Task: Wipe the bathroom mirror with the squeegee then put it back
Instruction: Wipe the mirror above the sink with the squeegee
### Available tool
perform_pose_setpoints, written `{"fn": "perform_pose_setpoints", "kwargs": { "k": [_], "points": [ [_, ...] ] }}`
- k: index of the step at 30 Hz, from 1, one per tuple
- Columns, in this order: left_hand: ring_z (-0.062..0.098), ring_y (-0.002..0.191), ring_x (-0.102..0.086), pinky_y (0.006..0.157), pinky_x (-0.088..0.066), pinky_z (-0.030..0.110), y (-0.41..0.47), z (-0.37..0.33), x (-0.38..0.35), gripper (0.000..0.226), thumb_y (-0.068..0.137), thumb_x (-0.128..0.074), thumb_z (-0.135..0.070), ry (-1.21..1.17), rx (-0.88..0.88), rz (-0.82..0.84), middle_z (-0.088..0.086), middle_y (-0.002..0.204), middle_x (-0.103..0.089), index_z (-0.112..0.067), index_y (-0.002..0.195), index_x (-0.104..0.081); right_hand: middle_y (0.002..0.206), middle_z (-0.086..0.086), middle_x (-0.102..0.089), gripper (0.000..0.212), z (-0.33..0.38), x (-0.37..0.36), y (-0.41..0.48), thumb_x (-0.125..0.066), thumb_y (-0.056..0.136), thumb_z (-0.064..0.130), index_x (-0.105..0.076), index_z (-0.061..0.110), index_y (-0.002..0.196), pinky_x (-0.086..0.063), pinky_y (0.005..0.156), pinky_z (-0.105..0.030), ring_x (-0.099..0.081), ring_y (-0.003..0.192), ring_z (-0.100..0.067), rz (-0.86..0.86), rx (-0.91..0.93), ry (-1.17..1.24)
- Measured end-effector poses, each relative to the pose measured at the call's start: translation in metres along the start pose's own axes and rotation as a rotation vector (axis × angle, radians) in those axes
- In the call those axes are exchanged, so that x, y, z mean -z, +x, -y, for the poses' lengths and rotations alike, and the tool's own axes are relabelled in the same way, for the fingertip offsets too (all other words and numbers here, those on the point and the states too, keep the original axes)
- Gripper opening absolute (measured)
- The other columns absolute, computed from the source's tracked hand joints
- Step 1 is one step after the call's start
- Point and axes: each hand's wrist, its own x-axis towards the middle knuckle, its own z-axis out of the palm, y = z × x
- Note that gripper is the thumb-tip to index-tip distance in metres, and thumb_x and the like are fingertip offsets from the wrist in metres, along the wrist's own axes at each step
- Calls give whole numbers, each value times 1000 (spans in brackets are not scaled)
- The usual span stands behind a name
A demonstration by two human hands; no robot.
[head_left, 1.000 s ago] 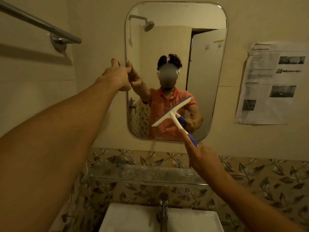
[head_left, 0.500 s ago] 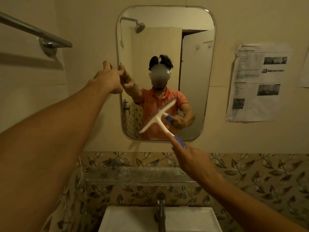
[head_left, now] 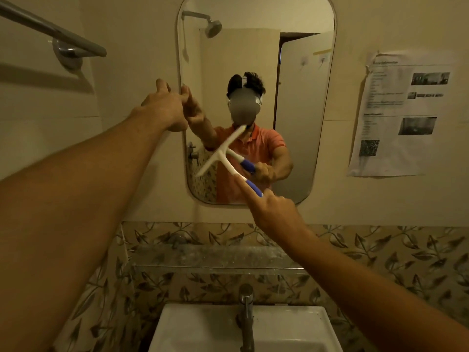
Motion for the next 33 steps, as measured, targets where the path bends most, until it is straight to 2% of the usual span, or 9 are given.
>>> {"fn": "perform_pose_setpoints", "kwargs": {
  "k": [3, 5, 8, 11, 14, 17, 22, 28, 33],
  "points": [
    [43, 117, -47, 96, -51, 53, -2, -1, 1, 87, 85, -70, -17, 3, 3, 4, 14, 147, -17, -38, 155, -24, 66, 1, -38, 102, -17, -18, -37, -69, 92, 22, 6, 31, 160, -15, 40, -14, -19, 39, -2, 26, -56, -7],
    [43, 118, -46, 97, -50, 53, -3, -3, 2, 86, 84, -70, -16, -6, 3, 6, 14, 148, -17, -37, 155, -25, 66, 1, -39, 105, -27, -28, -61, -67, 94, 25, 16, 33, 158, -10, 40, -15, -20, 39, -2, 84, -130, -40],
    [42, 118, -47, 97, -50, 52, -6, -5, 2, 86, 84, -71, -16, -15, 17, 6, 14, 149, -16, -36, 155, -26, 76, -1, -47, 111, -41, -37, -90, -58, 100, 30, 45, 41, 141, -28, 44, -18, -33, 44, -5, 148, -193, -44],
    [43, 117, -47, 98, -49, 51, -8, -7, 4, 86, 85, -71, -16, -21, 20, 7, 14, 150, -15, -35, 156, -25, 81, -1, -48, 112, -48, -39, -108, -55, 102, 31, 52, 43, 133, -39, 49, -19, -36, 47, -6, 182, -217, -32],
    [43, 118, -47, 98, -49, 52, -9, -8, 3, 86, 85, -71, -17, -20, 17, 2, 14, 150, -15, -34, 156, -26, 79, -2, -52, 115, -47, -34, -108, -62, 99, 30, 43, 42, 142, -42, 45, -20, -41, 46, -7, 172, -197, -41],
    [44, 119, -46, 98, -49, 52, -9, -9, 3, 85, 84, -71, -17, -11, 16, -4, 15, 149, -16, -33, 155, -27, 70, -2, -54, 115, -43, -24, -91, -78, 87, 29, 10, 34, 159, -39, 36, -19, -39, 41, -7, 65, -42, -20],
    [45, 121, -45, 99, -48, 53, -9, -7, 3, 84, 84, -71, -18, 10, 9, -3, 16, 148, -17, -33, 155, -27, 81, -7, -53, 91, -24, -5, -32, -64, 96, 35, 1, 34, 160, -38, 43, -25, -42, 50, -12, 11, 265, -99],
    [45, 122, -45, 99, -48, 52, -10, -7, 2, 82, 85, -71, -17, 9, 6, -5, 16, 150, -16, -32, 154, -30, 93, -12, -54, 92, -19, 2, 13, -58, 101, 22, 14, 38, 155, -38, 47, -27, -47, 56, -15, 47, 311, -236],
    [46, 122, -44, 99, -47, 53, -11, -9, 0, 81, 85, -71, -20, 25, 4, -30, 17, 151, -17, -31, 154, -31, 78, -8, -46, 100, -28, 1, 6, -60, 99, 16, 21, 39, 153, -36, 45, -27, -43, 50, -14, 78, 299, -236]
  ]
}}
